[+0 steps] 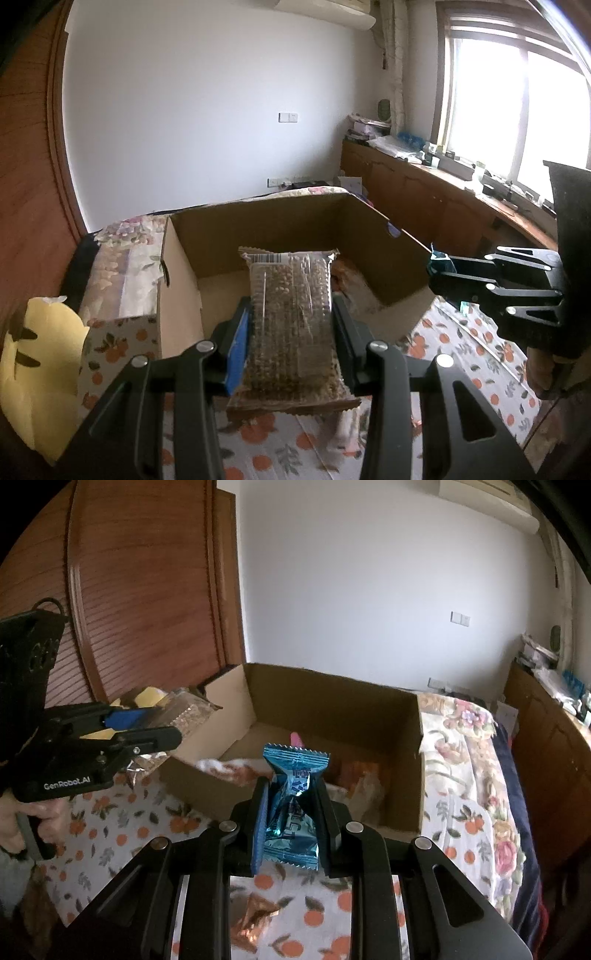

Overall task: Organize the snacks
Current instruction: 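Lift both held snacks and carry them toward the cardboard box, then lower both snacks into the box and open both grippers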

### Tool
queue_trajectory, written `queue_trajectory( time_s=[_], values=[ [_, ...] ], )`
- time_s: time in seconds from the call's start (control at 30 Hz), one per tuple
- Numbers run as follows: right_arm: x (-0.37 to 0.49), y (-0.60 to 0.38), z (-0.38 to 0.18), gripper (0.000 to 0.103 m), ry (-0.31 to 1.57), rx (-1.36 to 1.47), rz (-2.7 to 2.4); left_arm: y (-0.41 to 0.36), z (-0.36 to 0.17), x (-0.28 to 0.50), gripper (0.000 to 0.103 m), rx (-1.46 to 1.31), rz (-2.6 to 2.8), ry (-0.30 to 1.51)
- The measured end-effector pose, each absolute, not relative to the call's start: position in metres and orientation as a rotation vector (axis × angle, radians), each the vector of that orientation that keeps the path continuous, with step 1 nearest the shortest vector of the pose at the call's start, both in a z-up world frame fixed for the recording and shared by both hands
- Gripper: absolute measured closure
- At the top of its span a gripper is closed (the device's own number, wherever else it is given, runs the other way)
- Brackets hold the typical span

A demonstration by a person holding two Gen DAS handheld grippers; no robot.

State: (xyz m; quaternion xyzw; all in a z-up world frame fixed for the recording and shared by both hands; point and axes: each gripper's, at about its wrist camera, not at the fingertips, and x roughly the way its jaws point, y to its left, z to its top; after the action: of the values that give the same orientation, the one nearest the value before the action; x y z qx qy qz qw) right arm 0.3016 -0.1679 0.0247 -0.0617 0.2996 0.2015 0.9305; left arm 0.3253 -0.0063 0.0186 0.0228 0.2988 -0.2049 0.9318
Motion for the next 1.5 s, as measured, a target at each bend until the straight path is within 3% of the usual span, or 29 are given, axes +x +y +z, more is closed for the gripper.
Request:
queue_trajectory(
  time_s=[0.33, 0.9, 1.07, 1.2, 1.5],
  values=[
    [0.331, -0.155, 0.035, 0.082, 0.565, -0.09, 0.437, 0.003, 0.003, 0.372, 0.063, 0.026, -0.398, 0.629],
    [0.393, -0.15, -0.026, 0.082, 0.714, -0.077, 0.42, -0.013, -0.033, 0.394, 0.061, 0.044, -0.391, 0.697],
    [0.391, -0.153, -0.028, 0.077, 0.728, -0.045, 0.425, -0.015, -0.034, 0.389, 0.058, 0.032, -0.391, 0.699],
    [0.385, -0.154, -0.023, 0.061, 0.714, -0.021, 0.441, -0.017, -0.03, 0.38, 0.051, 0.057, -0.391, 0.675],
    [0.344, -0.164, -0.004, 0.059, 0.669, -0.005, 0.434, -0.017, -0.019, 0.349, 0.043, 0.051, -0.418, 0.654]
  ],
)
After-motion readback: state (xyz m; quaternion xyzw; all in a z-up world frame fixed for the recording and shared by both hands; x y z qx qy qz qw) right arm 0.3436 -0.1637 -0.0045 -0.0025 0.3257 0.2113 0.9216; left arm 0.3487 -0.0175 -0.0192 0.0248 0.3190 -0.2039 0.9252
